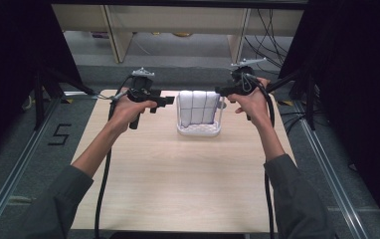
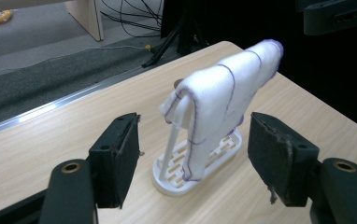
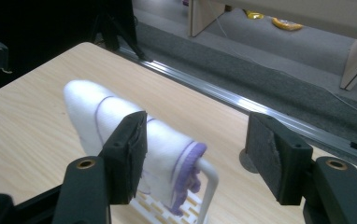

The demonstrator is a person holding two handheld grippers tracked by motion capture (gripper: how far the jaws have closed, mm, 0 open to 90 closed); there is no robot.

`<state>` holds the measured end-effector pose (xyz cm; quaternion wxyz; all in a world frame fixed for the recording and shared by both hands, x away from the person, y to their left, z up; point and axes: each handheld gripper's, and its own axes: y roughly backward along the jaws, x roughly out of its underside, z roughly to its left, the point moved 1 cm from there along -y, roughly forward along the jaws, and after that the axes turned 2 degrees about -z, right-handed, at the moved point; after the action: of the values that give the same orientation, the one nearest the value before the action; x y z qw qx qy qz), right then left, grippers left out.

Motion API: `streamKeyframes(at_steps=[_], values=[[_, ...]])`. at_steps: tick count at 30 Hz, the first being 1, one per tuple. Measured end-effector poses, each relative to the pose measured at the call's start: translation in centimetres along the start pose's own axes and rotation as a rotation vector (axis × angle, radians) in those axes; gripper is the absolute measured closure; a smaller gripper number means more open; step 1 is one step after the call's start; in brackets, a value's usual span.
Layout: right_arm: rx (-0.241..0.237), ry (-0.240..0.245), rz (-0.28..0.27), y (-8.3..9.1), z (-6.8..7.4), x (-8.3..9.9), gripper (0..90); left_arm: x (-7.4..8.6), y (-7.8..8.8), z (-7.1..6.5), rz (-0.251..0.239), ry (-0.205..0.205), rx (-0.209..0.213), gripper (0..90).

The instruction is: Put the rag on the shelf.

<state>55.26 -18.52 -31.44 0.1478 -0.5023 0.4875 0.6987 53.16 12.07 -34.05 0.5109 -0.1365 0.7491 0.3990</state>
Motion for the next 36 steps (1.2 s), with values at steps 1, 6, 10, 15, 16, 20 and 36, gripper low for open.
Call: streamKeyframes(at_steps=[1, 6, 10, 15, 16, 20, 36], values=[[0.003, 0.009, -0.009, 0.0, 0.1, 0.1, 39.1, 0.2, 0.2, -0.1, 0.003, -0.008, -0.001, 33.3], [0.000, 0.003, -0.004, 0.5, 0.3, 0.8, 36.2, 1.0, 0.5, -0.4, 0.007, -0.001, 0.012, 30.4], [-0.006, 0.000, -0.006, 0.9, 0.4, 1.4, 36.3, 1.6, 0.9, -0.7, 0.003, 0.011, 0.045, 28.5], [-0.021, 0.007, -0.014, 1.3, 0.7, 1.9, 35.5, 2.5, 1.2, -1.4, 0.015, -0.007, 0.054, 26.8], [-0.025, 0.000, -0.018, 1.4, 0.9, 2.1, 35.3, 2.7, 1.2, -1.5, 0.017, -0.007, 0.063, 26.3], [-0.031, 0.008, -0.023, 1.8, 1.2, 2.6, 34.3, 3.2, 1.5, -2.0, 0.017, -0.008, 0.069, 25.3], [-0.055, 0.037, -0.017, 3.2, 2.3, 4.9, 33.2, 5.5, 2.7, -4.0, 0.007, -0.039, 0.119, 25.0]])
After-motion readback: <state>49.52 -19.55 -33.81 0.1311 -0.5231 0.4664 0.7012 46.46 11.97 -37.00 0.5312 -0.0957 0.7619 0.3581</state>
